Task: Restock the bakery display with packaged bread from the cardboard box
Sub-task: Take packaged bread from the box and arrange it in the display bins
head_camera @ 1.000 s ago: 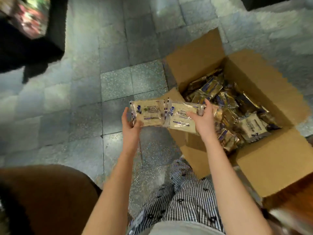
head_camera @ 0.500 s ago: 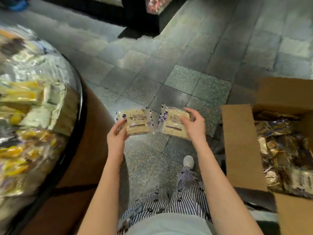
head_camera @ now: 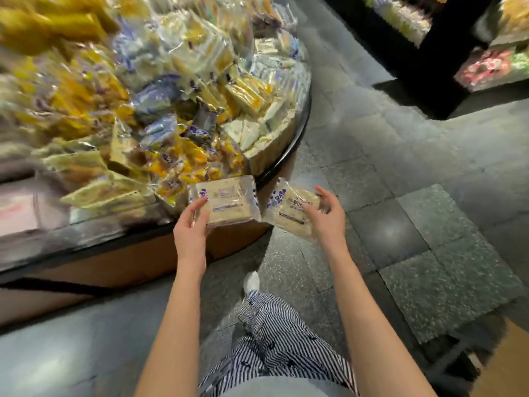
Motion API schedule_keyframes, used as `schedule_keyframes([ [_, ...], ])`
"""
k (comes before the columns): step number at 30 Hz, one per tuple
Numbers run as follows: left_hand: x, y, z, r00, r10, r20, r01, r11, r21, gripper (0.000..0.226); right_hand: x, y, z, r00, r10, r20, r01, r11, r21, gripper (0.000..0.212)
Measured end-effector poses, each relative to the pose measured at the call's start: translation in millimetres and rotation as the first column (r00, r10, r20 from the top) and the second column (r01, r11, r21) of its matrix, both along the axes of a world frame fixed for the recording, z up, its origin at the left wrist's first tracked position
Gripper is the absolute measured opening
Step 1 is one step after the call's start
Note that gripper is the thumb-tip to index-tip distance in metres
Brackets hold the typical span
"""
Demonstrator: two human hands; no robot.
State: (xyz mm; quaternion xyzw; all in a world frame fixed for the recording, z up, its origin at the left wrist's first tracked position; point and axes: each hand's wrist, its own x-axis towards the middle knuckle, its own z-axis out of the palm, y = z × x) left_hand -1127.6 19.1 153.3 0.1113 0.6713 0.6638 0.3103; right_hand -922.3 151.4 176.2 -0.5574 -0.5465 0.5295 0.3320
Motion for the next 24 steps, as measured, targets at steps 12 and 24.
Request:
schedule_keyframes([
  [12, -192.7, -49.6, 12.1, 0.887, 0.460, 0.036, -0.461, 0.887, 0.025, 0.032, -281.4, 22.5, 1.8, 0.896, 0.417, -0.152, -0.434, 0.895, -0.104, 0.057],
  [24, -349.0, -106.4, 34.0, 0.686, 0.727, 0.005, -0.725, 0.684, 0.083, 0.039, -495.6, -8.4, 16.0, 0.685, 0.720, -0.108, -0.727, 0.684, -0.055, 0.067],
])
